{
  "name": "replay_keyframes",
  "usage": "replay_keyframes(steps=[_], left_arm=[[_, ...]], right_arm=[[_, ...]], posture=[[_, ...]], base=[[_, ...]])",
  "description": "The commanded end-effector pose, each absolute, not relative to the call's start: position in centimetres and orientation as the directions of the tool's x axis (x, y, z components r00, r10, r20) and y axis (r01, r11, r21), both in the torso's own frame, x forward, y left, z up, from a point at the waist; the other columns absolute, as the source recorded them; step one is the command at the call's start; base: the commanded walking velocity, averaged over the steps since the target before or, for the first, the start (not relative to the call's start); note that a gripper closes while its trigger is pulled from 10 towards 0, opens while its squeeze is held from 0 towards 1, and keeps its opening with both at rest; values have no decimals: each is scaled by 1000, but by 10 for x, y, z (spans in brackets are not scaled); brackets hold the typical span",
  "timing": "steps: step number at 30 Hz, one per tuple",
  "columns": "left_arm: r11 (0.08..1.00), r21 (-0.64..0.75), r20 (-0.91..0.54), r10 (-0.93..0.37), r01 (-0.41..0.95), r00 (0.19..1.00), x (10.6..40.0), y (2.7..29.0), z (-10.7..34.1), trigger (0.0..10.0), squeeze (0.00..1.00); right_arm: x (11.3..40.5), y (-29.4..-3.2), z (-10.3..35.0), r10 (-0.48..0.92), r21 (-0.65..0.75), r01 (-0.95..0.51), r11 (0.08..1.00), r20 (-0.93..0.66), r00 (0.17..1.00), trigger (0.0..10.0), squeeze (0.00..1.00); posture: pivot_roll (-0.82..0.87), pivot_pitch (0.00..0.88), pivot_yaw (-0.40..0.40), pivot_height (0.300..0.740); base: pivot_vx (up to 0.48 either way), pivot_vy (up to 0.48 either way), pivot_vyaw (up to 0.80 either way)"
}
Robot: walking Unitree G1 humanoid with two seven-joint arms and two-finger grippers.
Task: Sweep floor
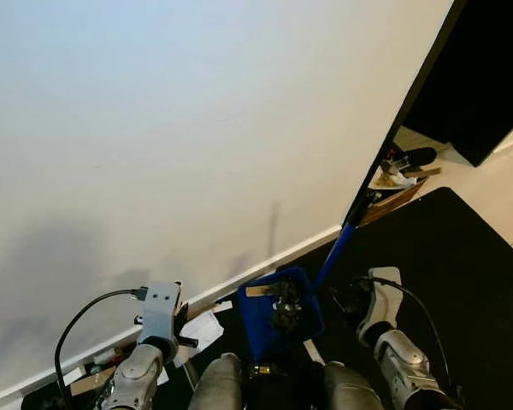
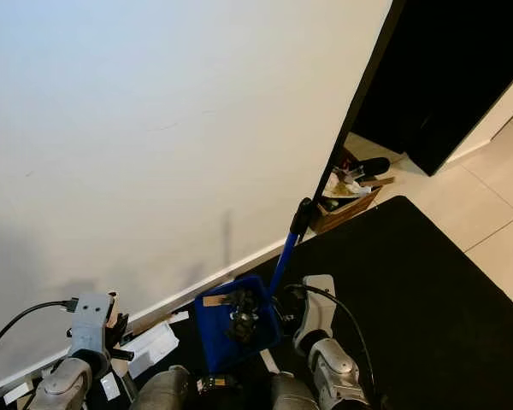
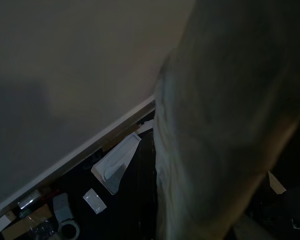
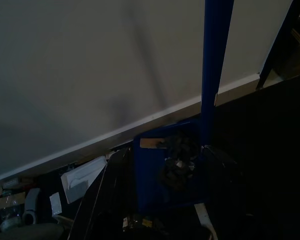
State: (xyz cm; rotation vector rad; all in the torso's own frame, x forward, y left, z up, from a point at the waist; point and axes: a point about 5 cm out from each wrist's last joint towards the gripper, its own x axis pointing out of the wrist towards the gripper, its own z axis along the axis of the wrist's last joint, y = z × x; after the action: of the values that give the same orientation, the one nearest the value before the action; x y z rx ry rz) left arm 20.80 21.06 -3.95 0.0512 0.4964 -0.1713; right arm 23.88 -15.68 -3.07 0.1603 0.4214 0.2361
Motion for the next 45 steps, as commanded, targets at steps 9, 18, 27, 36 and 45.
replay_keyframes(steps=[9, 18, 27, 36, 45], left_arm=[[981, -35, -493, -184, 193, 850, 202, 197, -46, 10000, 0], [981, -35, -494, -185, 193, 850, 202, 197, -46, 10000, 0], [981, -34, -493, -184, 193, 850, 201, 197, -46, 10000, 0], [981, -34, -493, -185, 193, 850, 202, 197, -46, 10000, 0], [981, -34, -493, -184, 193, 850, 202, 197, -45, 10000, 0]], right_arm=[[234, -161, -35, 248, 204, -178, 963, -408, 879, 10000, 0], [233, -161, -35, 249, 204, -178, 963, -411, 877, 10000, 0], [232, -162, -35, 249, 204, -178, 963, -411, 877, 10000, 0], [233, -161, -35, 249, 203, -178, 963, -410, 878, 10000, 0], [233, -161, -35, 248, 203, -178, 963, -410, 878, 10000, 0]], posture=[[74, 139, -21, 740], [72, 138, -22, 740], [73, 141, -22, 740], [73, 144, -20, 740], [72, 144, -19, 740]], base=[[0, 0, 0], [0, 0, 0], [0, 0, 0], [0, 0, 0], [0, 0, 0]])
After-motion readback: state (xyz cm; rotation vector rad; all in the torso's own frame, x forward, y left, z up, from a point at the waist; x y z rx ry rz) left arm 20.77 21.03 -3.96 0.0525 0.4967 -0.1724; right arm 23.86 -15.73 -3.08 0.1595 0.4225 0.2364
